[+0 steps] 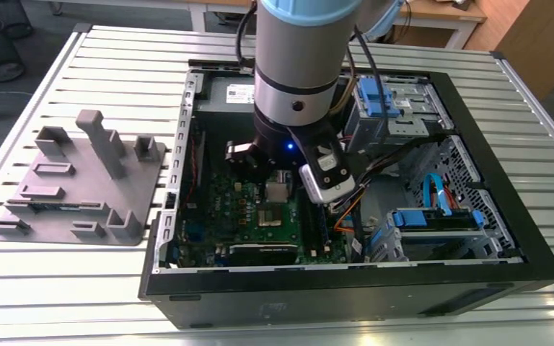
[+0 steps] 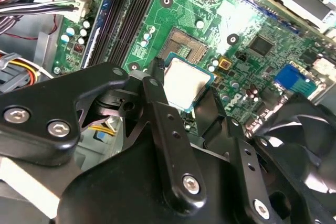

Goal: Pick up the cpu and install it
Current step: 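Place the cpu into insertion slot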

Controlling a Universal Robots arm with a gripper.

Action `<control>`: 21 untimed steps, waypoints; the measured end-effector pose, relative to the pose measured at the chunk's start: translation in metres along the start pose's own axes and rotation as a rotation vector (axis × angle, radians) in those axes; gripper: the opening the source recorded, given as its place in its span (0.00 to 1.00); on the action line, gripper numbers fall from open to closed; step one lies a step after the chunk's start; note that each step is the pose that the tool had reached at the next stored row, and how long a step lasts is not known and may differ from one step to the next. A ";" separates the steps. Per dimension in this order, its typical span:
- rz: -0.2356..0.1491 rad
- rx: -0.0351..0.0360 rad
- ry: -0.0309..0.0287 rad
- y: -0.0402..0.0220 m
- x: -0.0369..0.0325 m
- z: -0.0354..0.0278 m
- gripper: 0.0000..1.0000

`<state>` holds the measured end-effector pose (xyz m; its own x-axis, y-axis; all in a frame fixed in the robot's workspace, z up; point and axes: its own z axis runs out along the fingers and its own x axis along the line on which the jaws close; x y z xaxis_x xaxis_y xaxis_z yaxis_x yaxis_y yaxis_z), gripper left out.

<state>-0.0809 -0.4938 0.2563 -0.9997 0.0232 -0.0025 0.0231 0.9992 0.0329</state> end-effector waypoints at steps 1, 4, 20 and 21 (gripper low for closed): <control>0.000 -0.0001 0.0000 0.0000 0.0000 0.0019 0.47; 0.000 -0.0001 0.0000 -0.0002 0.0000 0.0072 0.47; 0.000 0.0000 0.0000 -0.0023 0.0001 0.0362 0.47; 0.000 0.0000 0.0000 -0.0025 0.0001 0.0380 0.47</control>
<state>-0.0810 -0.4951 0.2182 -0.9997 0.0234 -0.0025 0.0233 0.9992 0.0329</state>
